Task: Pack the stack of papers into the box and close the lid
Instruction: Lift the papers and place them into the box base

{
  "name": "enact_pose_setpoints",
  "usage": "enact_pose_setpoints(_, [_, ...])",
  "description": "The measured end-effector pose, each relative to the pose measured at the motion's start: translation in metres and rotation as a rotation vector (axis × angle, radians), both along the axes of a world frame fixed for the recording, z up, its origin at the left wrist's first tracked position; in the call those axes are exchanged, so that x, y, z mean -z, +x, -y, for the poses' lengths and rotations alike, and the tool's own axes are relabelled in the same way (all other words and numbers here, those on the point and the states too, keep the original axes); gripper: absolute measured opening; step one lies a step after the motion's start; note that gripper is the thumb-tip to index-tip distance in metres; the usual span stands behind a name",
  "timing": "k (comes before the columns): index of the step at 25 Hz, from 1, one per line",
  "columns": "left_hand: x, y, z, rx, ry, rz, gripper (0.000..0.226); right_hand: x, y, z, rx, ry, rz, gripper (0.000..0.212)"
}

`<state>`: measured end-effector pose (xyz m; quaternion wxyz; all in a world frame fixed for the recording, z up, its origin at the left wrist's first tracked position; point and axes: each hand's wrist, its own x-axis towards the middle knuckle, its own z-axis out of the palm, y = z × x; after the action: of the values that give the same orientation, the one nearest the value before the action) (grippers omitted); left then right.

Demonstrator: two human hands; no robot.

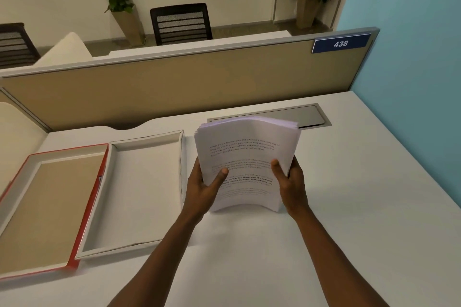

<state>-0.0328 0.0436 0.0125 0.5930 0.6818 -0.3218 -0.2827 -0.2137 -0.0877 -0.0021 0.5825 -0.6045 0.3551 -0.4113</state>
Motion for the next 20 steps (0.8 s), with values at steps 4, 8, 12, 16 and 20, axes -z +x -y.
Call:
enact_pose_setpoints(4, [0.000, 0.002, 0.000, 0.012, -0.012, -0.038, 0.059, 0.000, -0.001, -0.002, 0.033, 0.001, -0.077, 0.034])
enact_pose_setpoints(8, [0.005, -0.003, -0.003, 0.004, -0.014, 0.022, 0.055, 0.002, -0.007, -0.014, 0.015, -0.051, -0.096, 0.048])
enact_pose_setpoints(12, [0.020, -0.001, -0.010, 0.016, 0.033, 0.094, 0.058, 0.018, -0.017, -0.023, -0.036, -0.102, -0.214, 0.058])
enact_pose_setpoints(16, [0.020, 0.004, -0.008, 0.007, 0.065, 0.121, 0.049, 0.023, -0.019, -0.018, -0.036, -0.170, -0.305, 0.043])
enact_pose_setpoints(20, [0.009, 0.001, -0.011, 0.031, 0.052, 0.154, 0.044, 0.017, -0.019, -0.020, -0.012, -0.199, -0.350, 0.038])
